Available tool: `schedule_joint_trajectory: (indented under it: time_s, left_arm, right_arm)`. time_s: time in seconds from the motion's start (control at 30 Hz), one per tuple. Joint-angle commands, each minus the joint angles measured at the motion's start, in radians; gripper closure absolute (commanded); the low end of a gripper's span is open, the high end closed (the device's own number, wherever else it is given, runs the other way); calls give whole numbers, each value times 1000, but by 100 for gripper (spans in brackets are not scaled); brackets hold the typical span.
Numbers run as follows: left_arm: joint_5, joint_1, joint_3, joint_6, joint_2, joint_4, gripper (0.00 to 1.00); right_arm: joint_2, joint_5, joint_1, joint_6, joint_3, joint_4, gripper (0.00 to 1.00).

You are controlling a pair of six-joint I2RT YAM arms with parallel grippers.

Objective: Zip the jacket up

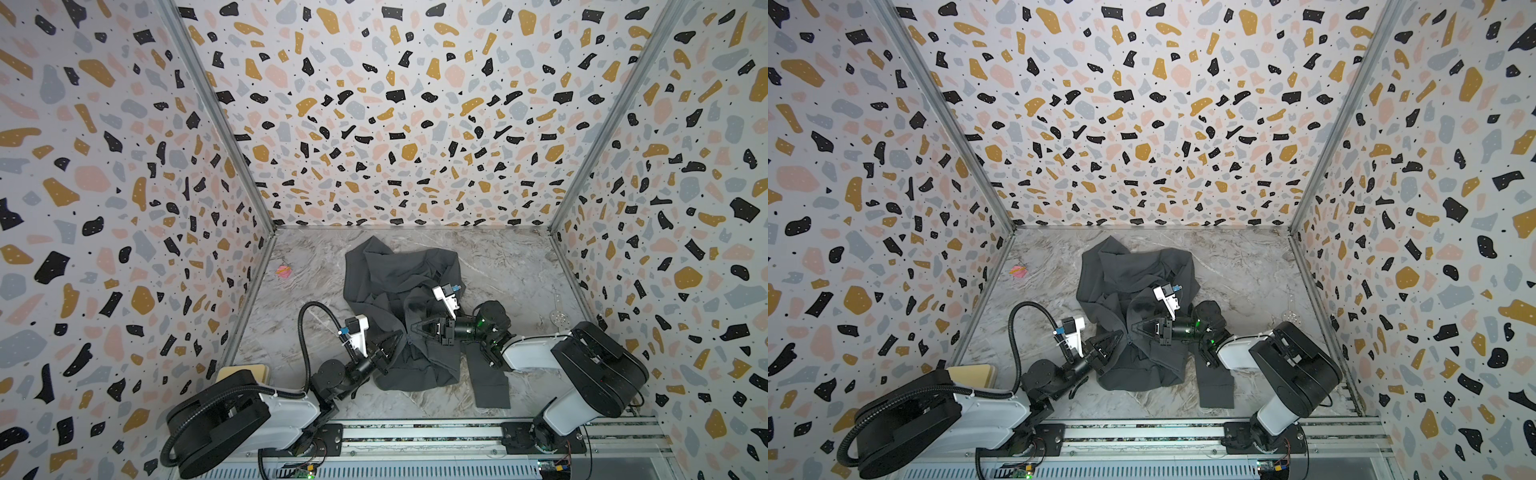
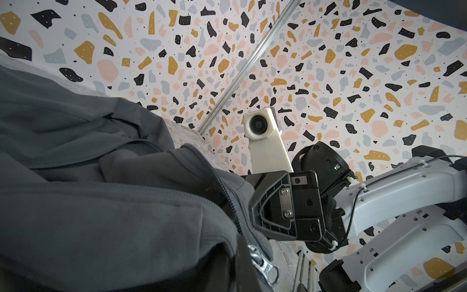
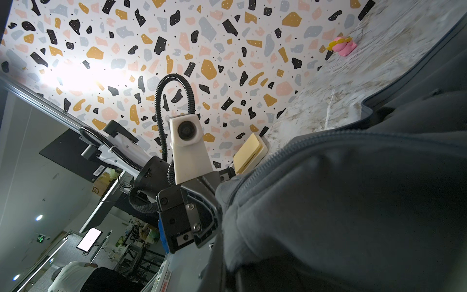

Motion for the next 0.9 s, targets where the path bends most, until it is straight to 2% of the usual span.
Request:
schedule_joint_trajectory:
  time_s: [0.0, 0.37, 0.57, 0.87]
  left_arm:
    - [52, -3, 1, -10, 19, 96, 100]
    - [61, -3, -10, -49, 64, 168, 100]
    - [57, -3, -7, -52, 66, 152, 100]
    - [57, -2, -8, -54, 81, 156, 100]
  right_arm:
    - [-18, 49, 1, -19, 46, 12, 100]
    - [-47, 40, 1, -85, 51, -104, 100]
    - [-69, 35, 1, -84, 44, -162, 82]
    - [-98, 22, 13, -79, 39, -244, 75]
